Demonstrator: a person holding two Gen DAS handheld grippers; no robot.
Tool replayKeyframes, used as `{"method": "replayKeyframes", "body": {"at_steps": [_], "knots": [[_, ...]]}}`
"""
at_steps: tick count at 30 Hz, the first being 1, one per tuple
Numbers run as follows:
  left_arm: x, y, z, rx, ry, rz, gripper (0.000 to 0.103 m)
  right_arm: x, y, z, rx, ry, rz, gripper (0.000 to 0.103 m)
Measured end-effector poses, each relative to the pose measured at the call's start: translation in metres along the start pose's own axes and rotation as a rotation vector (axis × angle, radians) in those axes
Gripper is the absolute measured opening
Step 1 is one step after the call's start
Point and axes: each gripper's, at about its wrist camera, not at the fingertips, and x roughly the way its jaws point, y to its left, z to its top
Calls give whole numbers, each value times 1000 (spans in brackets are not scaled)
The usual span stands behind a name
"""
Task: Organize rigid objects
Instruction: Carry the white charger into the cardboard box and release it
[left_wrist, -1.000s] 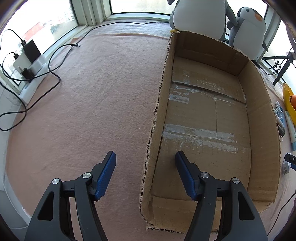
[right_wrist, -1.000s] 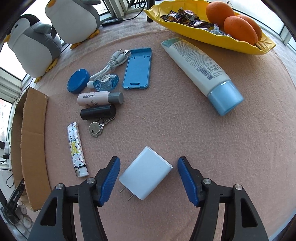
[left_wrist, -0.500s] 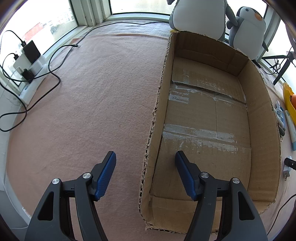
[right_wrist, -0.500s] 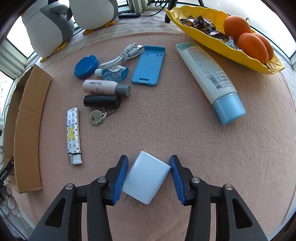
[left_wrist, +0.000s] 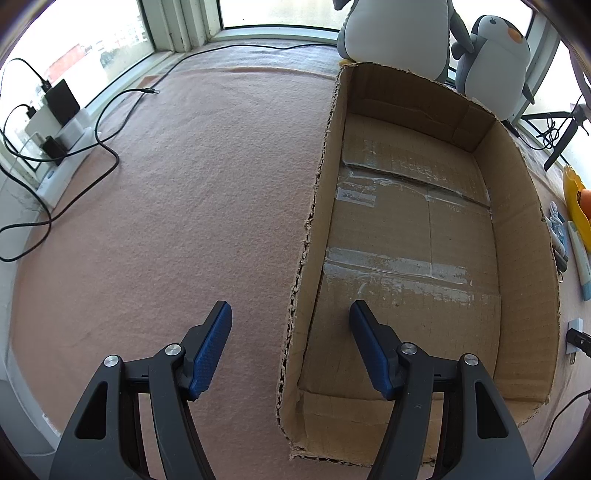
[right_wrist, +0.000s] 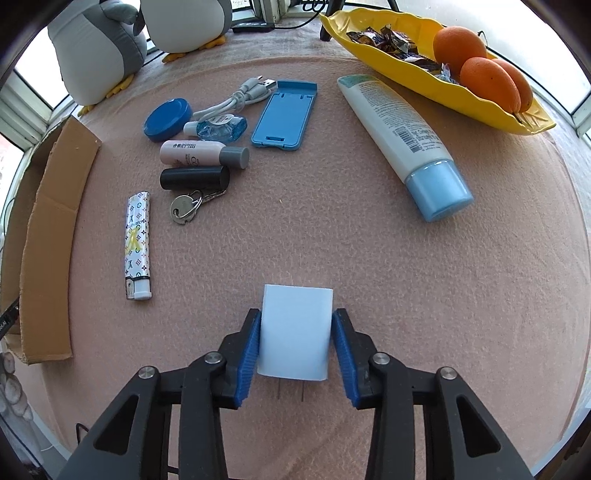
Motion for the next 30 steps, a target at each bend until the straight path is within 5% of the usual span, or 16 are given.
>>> {"method": "replayKeyframes", "body": {"at_steps": [13, 25, 30], "knots": [[1, 1, 0, -2, 2, -4, 66, -40, 23, -7, -66, -117, 50, 32], [1, 2, 0, 5, -1, -7, 66, -100, 136, 4, -277, -273, 222, 32], [1, 2, 0, 6, -3, -8, 66, -97, 186, -2, -372, -265, 282, 32]]}}
